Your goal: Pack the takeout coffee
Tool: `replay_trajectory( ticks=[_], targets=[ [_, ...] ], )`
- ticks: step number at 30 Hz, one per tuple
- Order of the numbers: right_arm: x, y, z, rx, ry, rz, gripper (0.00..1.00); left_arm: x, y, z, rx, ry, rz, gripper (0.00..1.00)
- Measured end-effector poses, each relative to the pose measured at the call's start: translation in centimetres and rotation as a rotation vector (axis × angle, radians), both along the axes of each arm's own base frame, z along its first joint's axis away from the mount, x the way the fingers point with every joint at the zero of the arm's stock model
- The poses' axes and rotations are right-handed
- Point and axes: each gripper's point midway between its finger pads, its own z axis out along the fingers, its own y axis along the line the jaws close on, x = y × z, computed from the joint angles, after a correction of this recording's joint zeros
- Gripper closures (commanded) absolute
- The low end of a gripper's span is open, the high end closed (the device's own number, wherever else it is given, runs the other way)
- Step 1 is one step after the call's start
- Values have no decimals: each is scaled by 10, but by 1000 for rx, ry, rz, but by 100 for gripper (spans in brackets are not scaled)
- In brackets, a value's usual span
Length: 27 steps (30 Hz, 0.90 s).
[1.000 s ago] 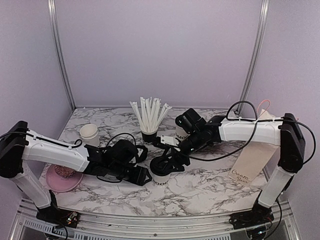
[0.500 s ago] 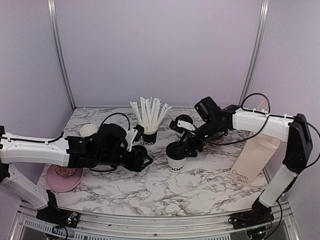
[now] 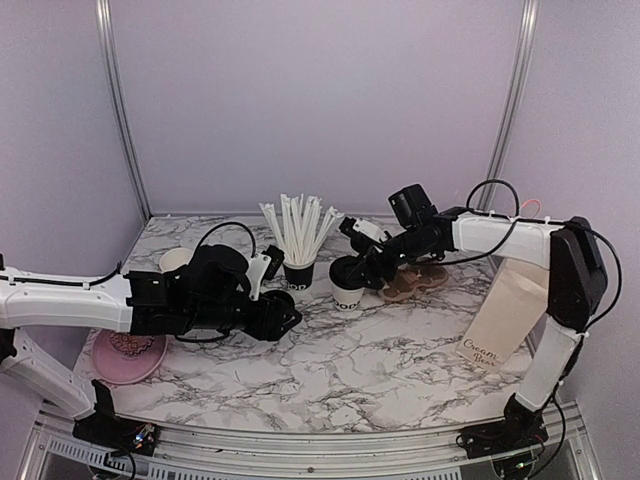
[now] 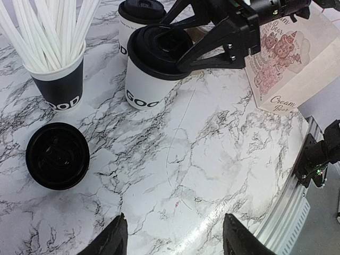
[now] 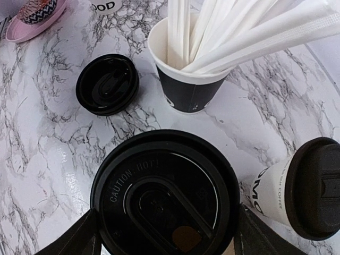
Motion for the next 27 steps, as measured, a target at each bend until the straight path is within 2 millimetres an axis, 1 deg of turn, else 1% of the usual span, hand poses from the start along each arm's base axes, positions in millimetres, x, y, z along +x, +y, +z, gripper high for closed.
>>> replay_trajectory(
  ticks=[4, 8, 10, 12, 14, 16, 18, 23, 27],
  targets=[
    [20, 5, -6, 0, -11, -31, 34, 1, 2, 7, -14, -13, 11, 38],
    [31, 4, -11, 0, -6, -58, 29, 1, 4, 6, -9, -14, 16, 38],
    [35, 5, -12, 2, -6, -64, 28, 1, 4, 5, -8, -14, 16, 38],
    [39, 7, -12, 4, -5, -71, 25, 1, 4, 5, -7, -15, 17, 38],
    [44, 10, -12, 7, -4, -77, 18, 1, 4, 5, -6, -14, 17, 38],
    [45, 10, -15, 7, 1, -81, 13, 1, 4, 5, -6, -14, 17, 38],
    [46, 10, -15, 9, 3, -86, 10, 2, 4, 5, -7, -14, 17, 38],
    [46, 10, -13, 14, 9, -95, 6, 2, 4, 4, -6, -14, 18, 37],
    [45, 9, -4, 26, 1, -94, 4, 2, 5, 4, -5, -16, 20, 37]
  ],
)
